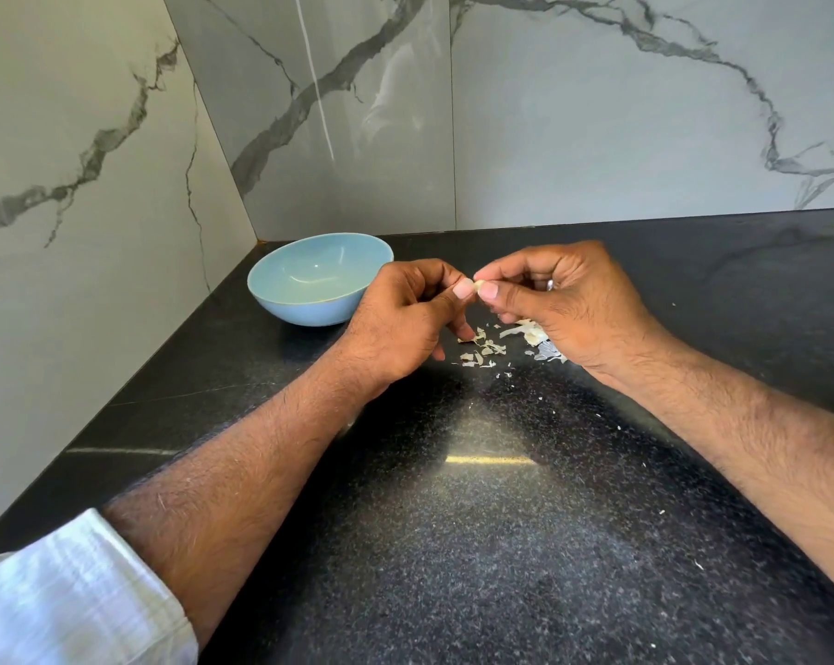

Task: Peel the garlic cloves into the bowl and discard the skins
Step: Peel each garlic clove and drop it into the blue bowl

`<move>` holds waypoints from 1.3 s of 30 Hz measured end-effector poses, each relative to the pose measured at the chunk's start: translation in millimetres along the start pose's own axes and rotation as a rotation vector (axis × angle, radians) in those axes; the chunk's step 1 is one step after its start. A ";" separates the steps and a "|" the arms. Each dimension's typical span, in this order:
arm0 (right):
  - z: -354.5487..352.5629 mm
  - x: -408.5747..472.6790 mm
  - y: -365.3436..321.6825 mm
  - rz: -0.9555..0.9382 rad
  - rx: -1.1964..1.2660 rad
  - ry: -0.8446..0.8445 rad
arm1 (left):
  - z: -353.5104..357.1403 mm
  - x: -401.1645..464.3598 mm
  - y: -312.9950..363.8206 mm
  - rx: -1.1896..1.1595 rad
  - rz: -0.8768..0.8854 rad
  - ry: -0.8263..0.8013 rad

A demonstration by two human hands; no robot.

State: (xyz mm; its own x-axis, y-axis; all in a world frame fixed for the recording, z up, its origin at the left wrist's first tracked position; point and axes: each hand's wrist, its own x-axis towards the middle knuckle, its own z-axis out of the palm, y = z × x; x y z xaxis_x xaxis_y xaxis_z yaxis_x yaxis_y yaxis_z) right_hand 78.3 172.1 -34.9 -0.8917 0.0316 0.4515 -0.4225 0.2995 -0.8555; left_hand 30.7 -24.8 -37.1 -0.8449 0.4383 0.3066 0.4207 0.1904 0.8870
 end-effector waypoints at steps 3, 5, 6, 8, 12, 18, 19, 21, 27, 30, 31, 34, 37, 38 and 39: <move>0.2 0.8 0.6 -0.001 -0.024 0.017 | -7.4 -0.3 7.1 0.125 0.015 0.020; -0.3 0.1 -0.4 0.012 -0.025 0.021 | -21.6 -1.1 16.2 0.218 0.031 0.119; -0.6 -0.2 -1.7 0.016 -0.033 0.019 | -32.5 -1.3 19.9 0.257 0.044 0.174; -0.2 -0.1 -4.3 0.012 -0.081 0.016 | -57.8 0.4 21.5 0.337 0.088 0.265; 14.0 10.5 -15.8 0.007 -0.139 -0.021 | -98.5 6.6 10.5 0.396 0.108 0.436; 74.4 64.7 -45.7 -0.022 -0.354 -0.084 | -137.4 11.0 -19.3 0.563 0.044 0.615; 84.9 76.7 -47.8 -0.026 -0.415 -0.091 | -141.6 11.9 -23.9 0.606 0.010 0.632; 103.4 98.9 -45.8 0.012 -0.521 -0.125 | -144.3 13.8 -28.4 0.691 -0.079 0.634; 142.2 131.4 -30.1 0.182 -0.875 -0.305 | -137.4 18.1 -29.7 0.801 -0.082 0.562; 134.3 133.4 -33.8 0.238 -0.852 -0.344 | -132.0 18.6 -27.2 0.819 -0.062 0.537; 125.0 133.1 -36.8 0.250 -0.803 -0.337 | -129.7 18.9 -26.2 0.819 -0.046 0.527; 79.8 127.8 -47.8 0.247 -0.674 -0.282 | -117.6 18.6 -20.0 0.789 0.052 0.498; 20.6 106.9 -49.9 0.247 -0.612 -0.225 | -90.6 16.3 -8.2 0.778 0.214 0.402; 2.1 95.4 -47.8 0.263 -0.590 -0.210 | -79.1 15.4 -4.3 0.768 0.263 0.347; -13.5 83.6 -43.1 0.275 -0.578 -0.196 | -67.6 15.1 -1.2 0.741 0.305 0.292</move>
State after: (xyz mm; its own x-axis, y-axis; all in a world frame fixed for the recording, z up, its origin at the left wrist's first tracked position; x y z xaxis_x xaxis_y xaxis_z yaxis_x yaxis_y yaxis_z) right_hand 24.2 174.8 43.2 -0.9906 0.0221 0.1351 -0.0694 0.7696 -0.6347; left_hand -4.9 -77.8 -10.2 -0.6681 0.3394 0.6621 0.6653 0.6710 0.3274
